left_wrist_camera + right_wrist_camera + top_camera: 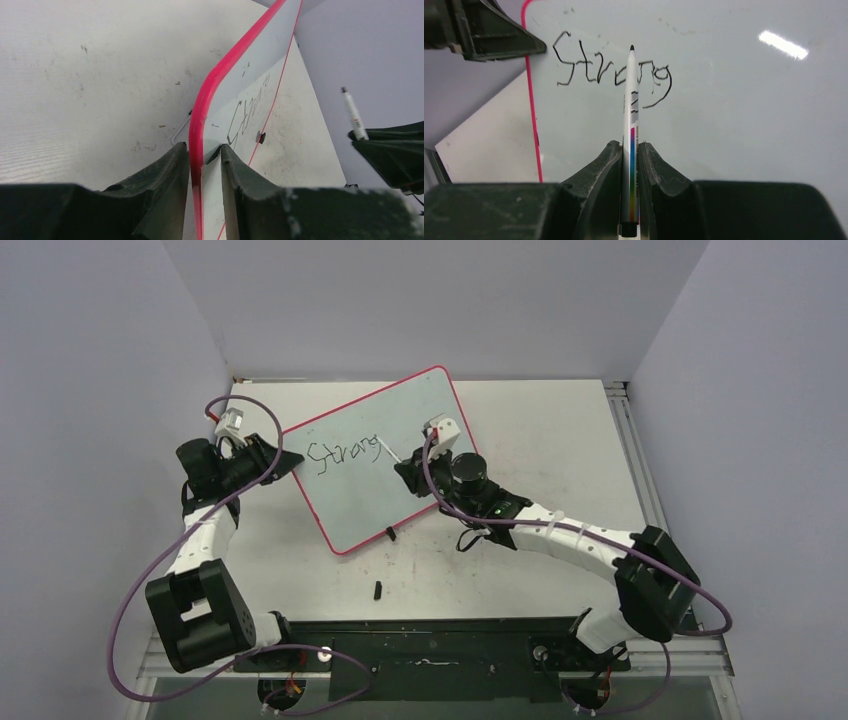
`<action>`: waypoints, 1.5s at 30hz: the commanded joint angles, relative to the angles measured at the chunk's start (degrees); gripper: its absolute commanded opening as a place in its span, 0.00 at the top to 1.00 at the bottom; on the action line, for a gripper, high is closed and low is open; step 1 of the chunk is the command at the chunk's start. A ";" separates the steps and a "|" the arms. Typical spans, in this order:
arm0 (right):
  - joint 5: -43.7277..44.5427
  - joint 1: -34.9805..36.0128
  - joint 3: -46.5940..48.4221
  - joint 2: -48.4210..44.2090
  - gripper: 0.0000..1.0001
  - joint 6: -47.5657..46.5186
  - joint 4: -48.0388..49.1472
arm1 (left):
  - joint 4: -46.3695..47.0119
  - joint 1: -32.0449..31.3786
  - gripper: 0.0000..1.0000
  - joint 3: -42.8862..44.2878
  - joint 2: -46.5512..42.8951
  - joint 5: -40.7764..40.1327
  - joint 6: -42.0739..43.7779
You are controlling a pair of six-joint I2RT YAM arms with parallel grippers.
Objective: Write a sentence on the whiteboard
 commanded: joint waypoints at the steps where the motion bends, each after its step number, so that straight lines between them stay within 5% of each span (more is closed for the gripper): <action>1: 3.73 0.14 1.16 -6.57 0.95 -2.49 0.71 | -0.75 0.10 0.69 0.28 -2.68 -1.16 3.11; 16: 7.52 -0.96 -1.01 -15.95 0.95 -4.86 -6.20 | -5.35 0.10 0.27 0.27 -5.56 -4.77 6.17; 31: 3.54 -6.40 -2.55 -26.09 0.95 -4.05 -14.95 | -9.26 1.59 0.21 6.16 -11.69 -13.95 10.87; 37: -0.44 -9.38 -2.45 -28.25 0.95 -4.22 -17.78 | -17.13 -2.07 0.20 20.01 -7.45 -15.89 15.97; 45: -2.83 -10.27 -2.05 -28.84 0.95 -4.72 -20.07 | -43.82 -14.22 0.20 51.61 15.76 -12.19 32.61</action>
